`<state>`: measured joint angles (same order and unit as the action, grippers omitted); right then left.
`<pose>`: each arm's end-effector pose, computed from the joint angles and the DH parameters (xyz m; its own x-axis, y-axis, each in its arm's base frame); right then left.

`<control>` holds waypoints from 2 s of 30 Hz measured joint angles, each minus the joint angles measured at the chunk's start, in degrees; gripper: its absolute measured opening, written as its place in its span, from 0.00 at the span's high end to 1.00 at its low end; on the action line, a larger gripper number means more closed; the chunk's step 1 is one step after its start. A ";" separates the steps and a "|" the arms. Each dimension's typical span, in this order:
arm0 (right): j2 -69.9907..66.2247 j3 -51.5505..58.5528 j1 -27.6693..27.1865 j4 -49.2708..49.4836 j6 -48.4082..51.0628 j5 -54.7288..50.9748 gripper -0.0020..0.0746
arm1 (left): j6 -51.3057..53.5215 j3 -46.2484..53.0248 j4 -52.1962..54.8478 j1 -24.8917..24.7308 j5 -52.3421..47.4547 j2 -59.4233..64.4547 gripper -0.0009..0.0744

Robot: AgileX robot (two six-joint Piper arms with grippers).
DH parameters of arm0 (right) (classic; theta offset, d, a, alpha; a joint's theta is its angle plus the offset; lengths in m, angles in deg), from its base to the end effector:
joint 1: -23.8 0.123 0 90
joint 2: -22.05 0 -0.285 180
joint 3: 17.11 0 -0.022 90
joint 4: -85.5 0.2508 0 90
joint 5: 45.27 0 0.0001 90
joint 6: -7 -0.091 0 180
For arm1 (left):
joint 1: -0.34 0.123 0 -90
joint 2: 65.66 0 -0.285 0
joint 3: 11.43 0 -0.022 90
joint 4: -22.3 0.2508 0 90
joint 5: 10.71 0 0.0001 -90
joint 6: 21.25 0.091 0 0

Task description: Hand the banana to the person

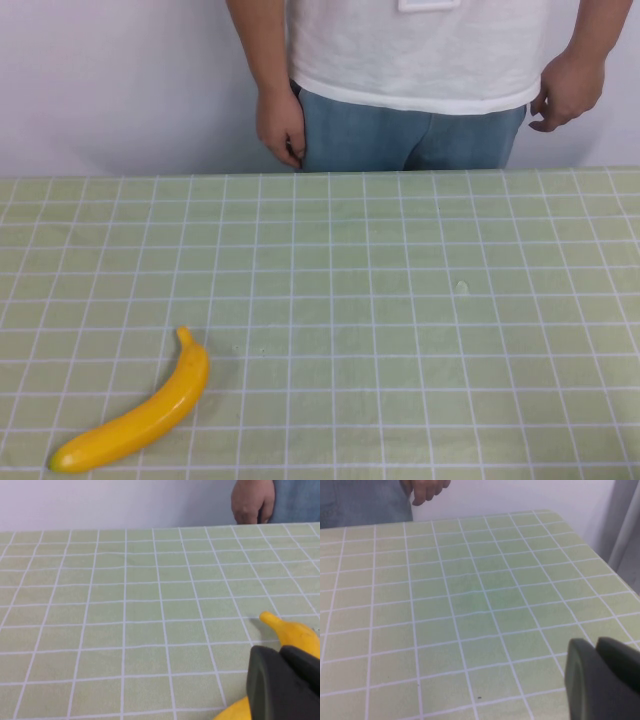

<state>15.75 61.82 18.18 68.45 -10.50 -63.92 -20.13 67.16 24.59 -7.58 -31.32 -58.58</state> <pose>0.0519 -0.0137 0.1764 -0.2215 0.0444 -0.9742 0.1934 0.9811 0.0008 0.0526 -0.0060 0.1734 -0.2699 0.0950 -0.9582 0.1400 0.9884 0.0586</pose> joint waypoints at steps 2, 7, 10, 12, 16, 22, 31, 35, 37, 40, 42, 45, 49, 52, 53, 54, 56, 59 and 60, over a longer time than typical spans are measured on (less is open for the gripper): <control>0.00 0.00 0.00 0.00 0.00 0.00 0.99 | 0.00 0.00 0.00 0.00 0.10 0.00 0.98; 0.00 0.00 0.00 0.00 0.00 0.00 0.99 | 0.00 0.00 0.00 0.00 0.36 0.00 0.98; 0.00 0.00 0.00 0.00 0.00 0.00 0.99 | 0.00 0.10 0.53 0.00 1.83 0.00 0.98; 0.00 0.00 0.00 0.00 0.00 0.00 0.99 | 0.00 0.10 1.11 0.00 4.40 0.00 0.98; 0.00 0.00 0.00 0.00 0.00 0.00 0.99 | 0.00 0.10 1.87 0.00 13.98 0.00 0.98; 0.00 0.00 0.00 0.00 0.00 0.00 0.99 | 0.00 0.10 2.07 0.00 28.34 0.00 0.98; 0.00 0.00 0.00 0.00 0.00 0.00 0.99 | -5.33 0.10 2.07 0.00 50.77 0.00 0.98; 0.00 0.00 0.00 0.00 0.00 0.00 0.99 | -5.33 -0.02 1.95 0.00 64.03 -0.10 0.98; 0.00 0.00 0.00 0.00 0.00 0.00 0.99 | -4.51 -2.45 1.95 0.00 64.09 -0.10 0.98; 0.00 0.00 0.00 0.00 0.00 0.00 0.99 | -2.25 -9.22 1.84 0.00 58.26 -0.10 0.98; 0.00 0.00 0.00 0.00 0.00 0.00 0.99 | -1.68 -14.88 1.73 0.00 53.53 0.67 0.98; 0.00 0.00 0.00 0.00 0.00 0.00 0.99 | -1.13 -22.82 -1.50 0.00 44.66 4.52 0.98; 0.00 0.00 0.00 0.00 0.00 0.00 0.99 | -1.13 -32.93 -12.03 0.00 25.25 12.03 0.98; 0.00 0.00 0.00 0.00 0.00 0.00 0.99 | 0.27 -37.30 -13.90 0.00 12.63 18.15 0.98; 0.00 0.00 0.00 0.00 0.00 0.00 0.99 | 1.02 -37.61 -13.90 0.00 10.13 19.48 0.98; 0.00 0.00 0.00 0.00 0.00 0.00 0.99 | 1.54 -37.62 -13.90 0.00 8.47 20.97 0.98; 0.00 0.00 0.00 0.00 0.00 0.00 0.99 | 1.01 -37.62 -14.01 0.00 6.49 23.20 0.98; 0.00 0.00 0.00 0.00 0.00 0.00 0.99 | 0.28 -37.83 -14.13 0.00 2.65 26.01 0.98; 0.00 0.00 0.00 0.00 0.00 0.00 0.99 | 0.61 -37.83 -14.13 0.00 0.19 27.07 0.98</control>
<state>15.75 61.82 18.18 68.45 -10.50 -63.92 -19.51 29.32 10.46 -7.58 -31.13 -31.50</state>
